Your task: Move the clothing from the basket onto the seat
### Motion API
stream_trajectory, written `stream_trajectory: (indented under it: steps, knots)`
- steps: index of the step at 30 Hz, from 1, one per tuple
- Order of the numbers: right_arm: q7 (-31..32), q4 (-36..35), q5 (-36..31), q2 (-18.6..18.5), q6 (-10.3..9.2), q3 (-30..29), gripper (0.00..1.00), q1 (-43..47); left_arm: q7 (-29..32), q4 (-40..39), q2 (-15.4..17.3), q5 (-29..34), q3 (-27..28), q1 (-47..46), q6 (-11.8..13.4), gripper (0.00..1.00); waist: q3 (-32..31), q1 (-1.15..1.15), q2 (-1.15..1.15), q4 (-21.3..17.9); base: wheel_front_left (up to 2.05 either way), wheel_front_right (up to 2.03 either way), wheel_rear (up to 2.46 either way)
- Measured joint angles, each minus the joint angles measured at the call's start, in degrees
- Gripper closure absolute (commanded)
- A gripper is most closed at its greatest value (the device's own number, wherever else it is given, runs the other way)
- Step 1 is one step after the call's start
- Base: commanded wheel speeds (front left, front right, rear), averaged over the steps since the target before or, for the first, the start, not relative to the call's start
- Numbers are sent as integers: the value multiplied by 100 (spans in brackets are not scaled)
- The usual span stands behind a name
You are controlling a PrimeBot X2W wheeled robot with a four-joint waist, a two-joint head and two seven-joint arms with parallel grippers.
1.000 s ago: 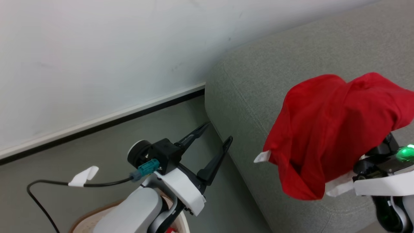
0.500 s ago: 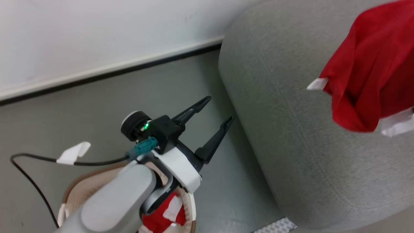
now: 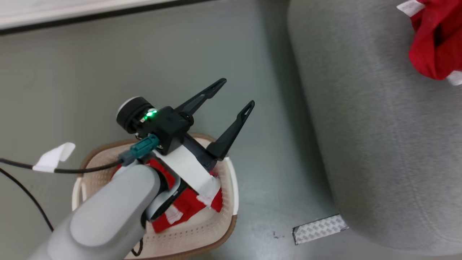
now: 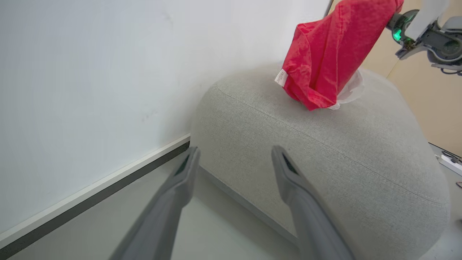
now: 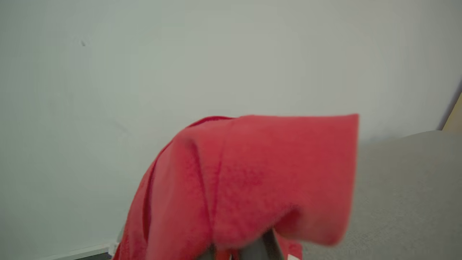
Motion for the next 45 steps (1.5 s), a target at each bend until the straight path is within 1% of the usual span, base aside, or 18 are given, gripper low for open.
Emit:
stream_trajectory:
  steps: [5,10,13,14,15,16,17,18,23,30,34,37,40,45]
  knots:
    - [70,676,13,-124,0,185,100,-92,-40,-23,37,0,64,-53,40,0,268,0,0,194,0,0,0]
    - [481,1289,15,-201,0,573,100,-122,-81,-3,89,-2,82,-60,56,0,382,0,0,260,0,0,0]
    - [868,1493,-126,-366,0,984,100,-143,-94,33,88,-18,86,-57,62,0,314,-1,0,253,0,0,0]
    - [988,1518,-143,-431,0,1133,88,-165,-104,41,89,-24,87,-54,64,0,284,-1,0,248,0,0,0]
    - [1110,1534,-142,-491,0,1258,63,-195,-131,53,92,-46,91,-46,64,0,248,-1,0,242,0,0,0]
    - [1207,1528,-133,-541,0,1358,50,-218,-135,63,100,-58,96,-33,66,0,208,-1,0,234,0,0,0]
    - [1298,1521,-109,-594,0,1463,9,-233,-141,70,113,-65,102,-6,73,0,163,-1,0,223,0,0,0]
    - [1391,1517,-80,-649,0,1557,0,-235,-146,82,129,-69,102,29,79,0,116,-1,0,210,0,0,0]
    - [1735,1492,58,-873,0,1946,0,-231,-238,159,134,-165,102,197,121,0,-173,-1,0,152,0,0,0]
    - [1979,1423,102,-1210,0,2458,0,-54,-393,336,53,-350,116,513,186,0,-750,-2,0,80,0,0,0]
    - [2086,1209,121,-1432,0,2727,0,58,-470,441,-12,-438,154,709,242,0,-1135,-2,0,52,0,0,0]
    - [1995,947,149,-1613,0,2826,0,163,-536,499,-46,-521,209,878,291,0,-1437,-3,0,38,0,0,0]
    - [1759,644,159,-1777,0,2817,0,272,-589,533,-77,-570,287,1050,344,0,-1744,-3,0,35,0,0,0]
    - [1408,129,99,-1878,0,2736,0,510,-641,539,-79,-658,460,1340,467,0,-2225,-3,0,74,0,0,0]
